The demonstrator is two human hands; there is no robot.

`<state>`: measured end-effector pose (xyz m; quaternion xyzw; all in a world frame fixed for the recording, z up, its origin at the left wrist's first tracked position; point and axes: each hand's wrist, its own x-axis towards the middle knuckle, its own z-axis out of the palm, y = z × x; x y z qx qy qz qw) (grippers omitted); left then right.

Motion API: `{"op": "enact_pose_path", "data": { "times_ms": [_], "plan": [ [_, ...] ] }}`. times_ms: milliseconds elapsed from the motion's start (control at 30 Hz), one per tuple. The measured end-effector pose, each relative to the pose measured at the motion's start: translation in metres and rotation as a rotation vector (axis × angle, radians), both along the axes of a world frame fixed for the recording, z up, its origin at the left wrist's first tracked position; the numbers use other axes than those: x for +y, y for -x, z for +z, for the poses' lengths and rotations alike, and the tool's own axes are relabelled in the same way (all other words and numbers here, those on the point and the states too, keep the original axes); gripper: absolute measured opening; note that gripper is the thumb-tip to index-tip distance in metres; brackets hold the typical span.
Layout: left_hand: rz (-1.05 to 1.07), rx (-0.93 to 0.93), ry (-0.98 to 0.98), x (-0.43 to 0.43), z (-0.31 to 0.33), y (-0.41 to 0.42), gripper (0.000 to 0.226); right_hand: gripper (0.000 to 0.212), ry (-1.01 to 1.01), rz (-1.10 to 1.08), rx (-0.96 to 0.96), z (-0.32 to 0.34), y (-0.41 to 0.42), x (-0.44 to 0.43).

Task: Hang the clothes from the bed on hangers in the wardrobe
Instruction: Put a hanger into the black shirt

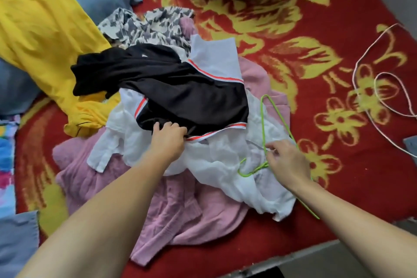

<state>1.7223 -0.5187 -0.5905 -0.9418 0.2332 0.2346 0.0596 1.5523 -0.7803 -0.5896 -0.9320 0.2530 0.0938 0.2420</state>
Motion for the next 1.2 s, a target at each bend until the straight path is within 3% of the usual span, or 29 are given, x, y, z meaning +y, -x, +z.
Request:
{"op": "enact_pose_path", "data": {
  "times_ms": [67, 200, 233, 300, 333, 400, 467, 567, 633, 733, 867, 1033, 1200],
  "plan": [
    [0.133, 0.038, 0.204, 0.010, 0.010, 0.017, 0.007, 0.024, -0.019, 0.106, -0.072, 0.011, -0.025, 0.021],
    [0.362, 0.145, 0.516, 0.033, 0.047, 0.061, 0.013, 0.059, 0.017, 0.432, -0.070, 0.017, -0.065, 0.078],
    [0.400, 0.156, 0.577, 0.041, 0.058, 0.072, 0.013, 0.055, 0.019, 0.490, -0.100, 0.014, -0.070, 0.091],
    [0.454, 0.162, 0.640, 0.057, 0.075, 0.093, 0.012, 0.027, 0.027, 0.550, -0.117, 0.010, -0.071, 0.111],
    [0.467, 0.171, 0.644, 0.065, 0.081, 0.103, 0.012, 0.030, 0.024, 0.576, -0.054, 0.010, -0.069, 0.115],
    [0.496, 0.217, 0.621, 0.081, 0.090, 0.127, 0.021, 0.037, 0.023, 0.645, 0.109, 0.014, -0.057, 0.117],
    [0.510, 0.256, 0.533, 0.092, 0.096, 0.154, 0.043, 0.020, 0.007, 0.648, 0.159, 0.019, -0.034, 0.107],
    [0.374, 0.231, 0.167, 0.095, 0.108, 0.194, 0.065, 0.008, 0.030, 0.597, 0.245, 0.034, 0.004, 0.079],
    [0.299, 0.229, -0.005, 0.093, 0.119, 0.214, 0.053, 0.013, 0.042, 0.526, 0.250, 0.052, 0.020, 0.056],
    [0.329, 0.214, -0.108, 0.093, 0.142, 0.231, 0.023, 0.016, 0.054, 0.450, 0.233, 0.080, 0.027, 0.032],
    [0.392, 0.054, 0.021, 0.110, 0.178, 0.242, 0.015, 0.024, 0.007, 0.424, 0.051, 0.133, 0.023, 0.033],
    [0.362, -0.280, 0.201, 0.167, 0.239, 0.239, 0.026, 0.031, -0.224, 0.354, -0.249, 0.232, 0.025, 0.066],
    [0.623, -0.443, 0.639, 0.218, 0.322, 0.263, 0.044, 0.017, -0.311, 0.316, -0.469, 0.321, 0.061, 0.098]
  ]
}}
